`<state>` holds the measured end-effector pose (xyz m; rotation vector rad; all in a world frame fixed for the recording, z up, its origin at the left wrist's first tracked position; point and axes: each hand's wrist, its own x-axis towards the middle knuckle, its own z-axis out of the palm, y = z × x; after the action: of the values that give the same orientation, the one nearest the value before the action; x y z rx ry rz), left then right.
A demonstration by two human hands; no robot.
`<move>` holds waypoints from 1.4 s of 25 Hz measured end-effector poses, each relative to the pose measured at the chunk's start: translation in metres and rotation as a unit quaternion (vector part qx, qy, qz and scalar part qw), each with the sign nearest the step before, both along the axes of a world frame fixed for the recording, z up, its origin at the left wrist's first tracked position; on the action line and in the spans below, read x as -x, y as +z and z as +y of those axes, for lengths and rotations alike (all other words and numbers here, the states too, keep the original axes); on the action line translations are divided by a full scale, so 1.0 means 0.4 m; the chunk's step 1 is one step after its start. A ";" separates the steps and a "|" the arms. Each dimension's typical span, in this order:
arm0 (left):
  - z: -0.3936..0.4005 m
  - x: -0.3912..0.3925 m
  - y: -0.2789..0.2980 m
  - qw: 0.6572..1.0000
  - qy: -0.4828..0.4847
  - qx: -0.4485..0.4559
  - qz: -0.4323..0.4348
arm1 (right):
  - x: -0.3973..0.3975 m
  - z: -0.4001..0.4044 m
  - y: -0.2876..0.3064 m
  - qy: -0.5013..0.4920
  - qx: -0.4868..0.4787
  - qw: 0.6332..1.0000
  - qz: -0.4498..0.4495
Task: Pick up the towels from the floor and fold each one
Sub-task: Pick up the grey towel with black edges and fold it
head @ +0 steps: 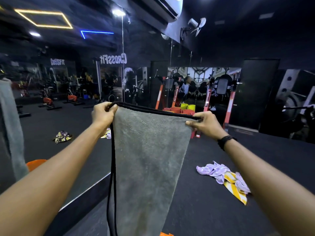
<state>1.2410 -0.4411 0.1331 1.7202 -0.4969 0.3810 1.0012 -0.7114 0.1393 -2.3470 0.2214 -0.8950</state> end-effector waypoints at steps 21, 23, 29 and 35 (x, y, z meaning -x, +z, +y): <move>-0.082 0.104 -0.114 0.919 -0.341 -0.102 0.170 | 0.042 -0.067 -0.085 0.062 -0.280 0.953 0.100; -0.063 0.063 -0.154 0.883 -0.353 -0.171 0.257 | 0.059 -0.079 -0.131 0.045 -0.330 0.934 0.131; -0.075 0.074 -0.103 0.854 -0.382 -0.069 0.346 | 0.048 -0.100 -0.052 0.054 -0.381 0.917 0.103; -0.078 0.076 -0.166 0.840 -0.415 -0.203 0.285 | 0.047 -0.098 -0.120 0.074 -0.292 0.922 0.242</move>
<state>1.2107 -0.4722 0.0666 1.7172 -0.8503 -0.8991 0.9826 -0.7506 0.0914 -1.9369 0.4363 -0.1193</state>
